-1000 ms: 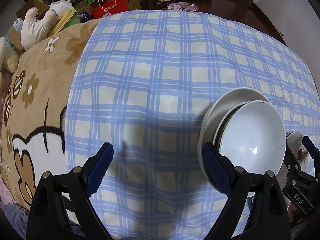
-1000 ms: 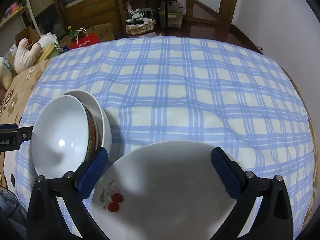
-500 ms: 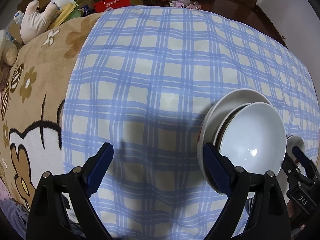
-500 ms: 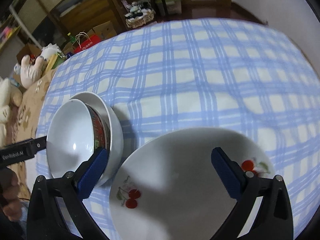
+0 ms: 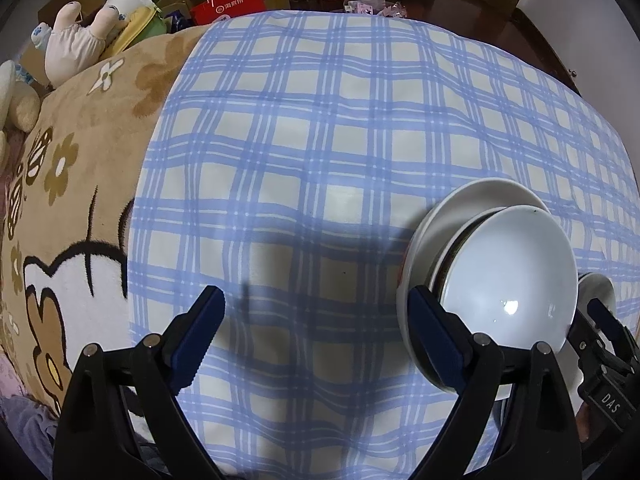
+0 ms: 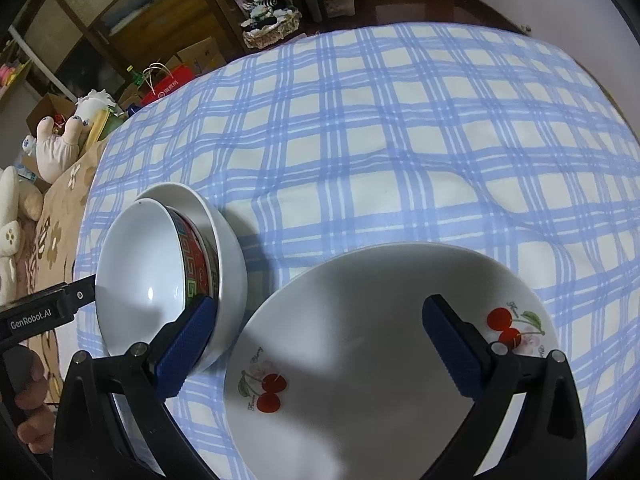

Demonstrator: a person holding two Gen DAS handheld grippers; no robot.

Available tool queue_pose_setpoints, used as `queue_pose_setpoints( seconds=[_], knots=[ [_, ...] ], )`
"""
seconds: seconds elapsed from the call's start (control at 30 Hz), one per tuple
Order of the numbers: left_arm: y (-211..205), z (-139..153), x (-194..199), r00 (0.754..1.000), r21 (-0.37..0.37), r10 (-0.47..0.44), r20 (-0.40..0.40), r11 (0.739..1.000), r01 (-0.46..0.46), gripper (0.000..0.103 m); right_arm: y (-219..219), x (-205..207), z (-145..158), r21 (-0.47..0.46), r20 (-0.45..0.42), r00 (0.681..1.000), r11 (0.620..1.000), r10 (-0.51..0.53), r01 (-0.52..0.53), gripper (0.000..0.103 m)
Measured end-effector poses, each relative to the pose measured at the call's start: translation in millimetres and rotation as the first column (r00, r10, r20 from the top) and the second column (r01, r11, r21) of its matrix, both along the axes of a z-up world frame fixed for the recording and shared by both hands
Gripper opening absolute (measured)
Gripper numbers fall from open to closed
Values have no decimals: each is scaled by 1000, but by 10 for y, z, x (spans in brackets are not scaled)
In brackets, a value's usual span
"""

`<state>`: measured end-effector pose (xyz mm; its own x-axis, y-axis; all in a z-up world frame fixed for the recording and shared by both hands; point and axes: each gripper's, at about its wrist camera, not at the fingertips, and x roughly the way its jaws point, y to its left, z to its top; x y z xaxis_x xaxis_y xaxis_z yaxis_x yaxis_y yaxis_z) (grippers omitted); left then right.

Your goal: Organize plates and bowls

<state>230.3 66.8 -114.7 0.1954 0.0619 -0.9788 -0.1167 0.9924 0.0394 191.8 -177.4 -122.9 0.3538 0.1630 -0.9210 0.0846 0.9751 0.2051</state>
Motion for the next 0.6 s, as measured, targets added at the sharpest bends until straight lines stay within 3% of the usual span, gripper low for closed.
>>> queue_pose_setpoints(
  seconds=[0.3,0.6],
  knots=[
    [-62,42,-44,999,41,-28,36,999,26,92,18,31,17,-44,-4,1000,999,-12,12,103],
    [5,7,-5,1000,15,-5,17,1000,4,93,183,165,150,-196,-22,1000,980,17,-21,101]
  ],
)
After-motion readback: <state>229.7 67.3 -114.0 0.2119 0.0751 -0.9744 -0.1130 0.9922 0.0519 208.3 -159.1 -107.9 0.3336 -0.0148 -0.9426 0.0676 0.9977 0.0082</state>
